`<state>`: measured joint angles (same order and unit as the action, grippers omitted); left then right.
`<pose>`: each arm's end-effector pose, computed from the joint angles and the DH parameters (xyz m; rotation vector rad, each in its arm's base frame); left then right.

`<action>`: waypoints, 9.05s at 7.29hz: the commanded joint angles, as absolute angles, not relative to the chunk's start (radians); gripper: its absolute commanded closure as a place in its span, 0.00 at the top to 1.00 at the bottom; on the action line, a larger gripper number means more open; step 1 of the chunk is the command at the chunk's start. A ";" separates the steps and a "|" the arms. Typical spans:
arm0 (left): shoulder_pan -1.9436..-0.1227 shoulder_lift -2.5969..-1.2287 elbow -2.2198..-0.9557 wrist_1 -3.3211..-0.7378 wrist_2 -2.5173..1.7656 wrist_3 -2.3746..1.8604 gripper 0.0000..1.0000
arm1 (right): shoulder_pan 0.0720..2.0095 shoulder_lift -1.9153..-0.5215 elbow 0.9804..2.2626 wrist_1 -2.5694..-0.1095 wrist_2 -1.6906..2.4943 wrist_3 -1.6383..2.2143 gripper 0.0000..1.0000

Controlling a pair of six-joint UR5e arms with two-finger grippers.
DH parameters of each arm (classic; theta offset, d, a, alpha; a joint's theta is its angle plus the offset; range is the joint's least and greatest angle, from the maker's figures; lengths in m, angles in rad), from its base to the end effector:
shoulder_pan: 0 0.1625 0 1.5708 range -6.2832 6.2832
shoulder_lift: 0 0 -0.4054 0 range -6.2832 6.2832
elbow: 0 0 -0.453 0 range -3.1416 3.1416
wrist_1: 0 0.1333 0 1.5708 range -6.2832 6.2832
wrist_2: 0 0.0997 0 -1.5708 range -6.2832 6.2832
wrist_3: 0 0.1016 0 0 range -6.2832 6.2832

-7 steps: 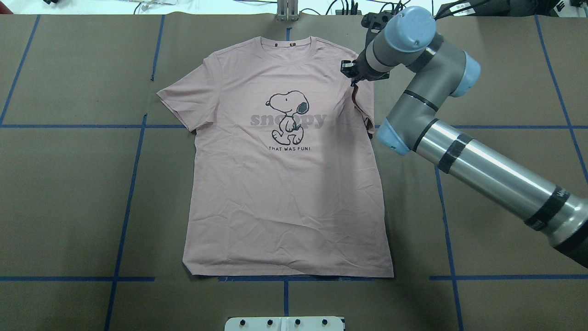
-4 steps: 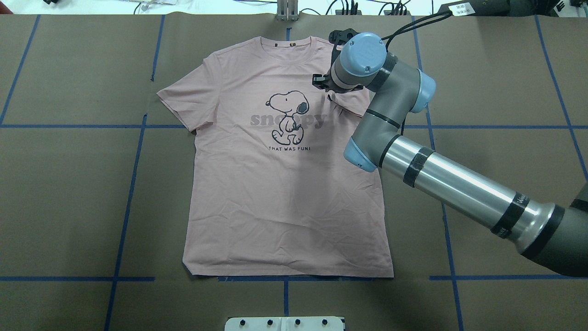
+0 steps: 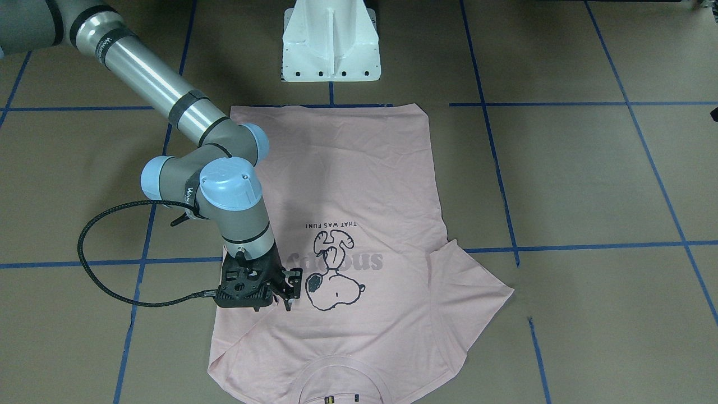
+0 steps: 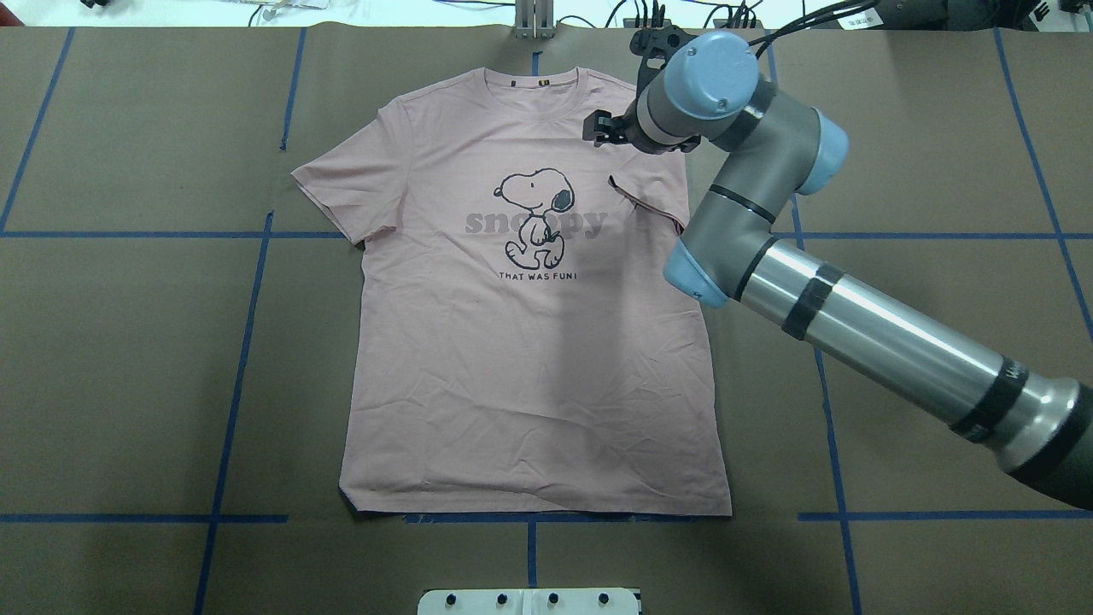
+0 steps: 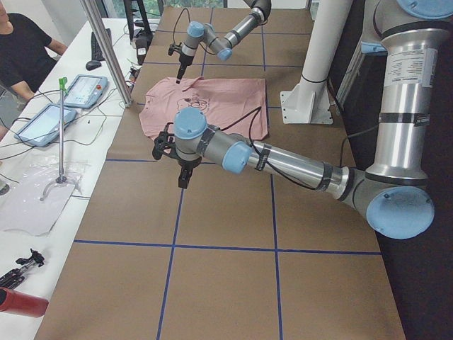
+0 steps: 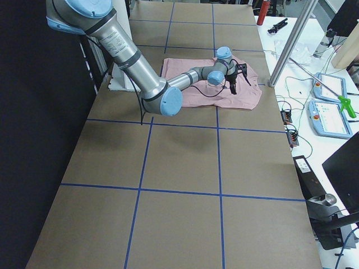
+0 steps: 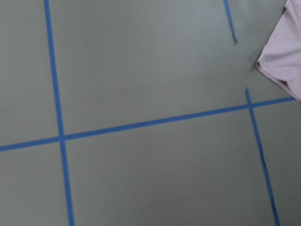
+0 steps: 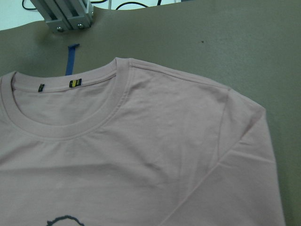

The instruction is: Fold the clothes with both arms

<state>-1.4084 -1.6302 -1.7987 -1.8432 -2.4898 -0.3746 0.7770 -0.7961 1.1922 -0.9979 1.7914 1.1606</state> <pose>0.0412 -0.5766 0.4381 0.2628 0.9970 0.0640 -0.5208 -0.6679 0.2514 0.3721 -0.9152 0.2297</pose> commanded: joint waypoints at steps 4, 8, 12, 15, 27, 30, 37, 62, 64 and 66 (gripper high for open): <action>-1.004 -2.091 -1.359 -2.053 -2.171 -0.866 0.98 | 0.900 -1.124 1.537 -0.996 2.071 1.161 1.00; -0.927 -2.163 -1.102 -2.329 -2.065 -0.946 0.78 | 0.896 -1.129 1.534 -0.999 2.077 1.117 1.00; -0.911 -2.166 -1.089 -2.330 -2.037 -0.946 0.00 | 0.894 -1.120 1.522 -0.996 2.077 1.117 1.00; -0.940 -2.186 -1.153 -2.321 -2.042 -0.969 0.00 | 0.891 -1.120 1.520 -0.996 2.075 1.115 1.00; -0.757 -2.236 -1.383 -2.235 -1.841 -1.273 0.84 | 0.844 -1.092 1.544 -1.000 2.043 1.249 1.00; -0.738 -2.007 -1.672 -2.192 -2.004 -1.327 0.83 | 0.495 -1.228 1.775 -1.009 1.701 1.694 0.99; -0.736 -2.002 -1.689 -2.111 -1.977 -1.397 0.83 | 0.046 -1.463 2.108 -1.468 1.313 2.080 0.83; -0.200 -1.793 -1.991 -1.746 -1.603 -1.887 0.63 | 0.032 -1.456 2.148 -1.462 1.318 2.074 0.00; -0.193 -1.792 -1.999 -1.746 -1.603 -1.907 0.00 | 0.032 -1.454 2.148 -1.462 1.318 2.074 0.00; -0.193 -1.793 -2.006 -1.724 -1.608 -1.905 0.00 | 0.029 -1.456 2.149 -1.462 1.318 2.075 0.00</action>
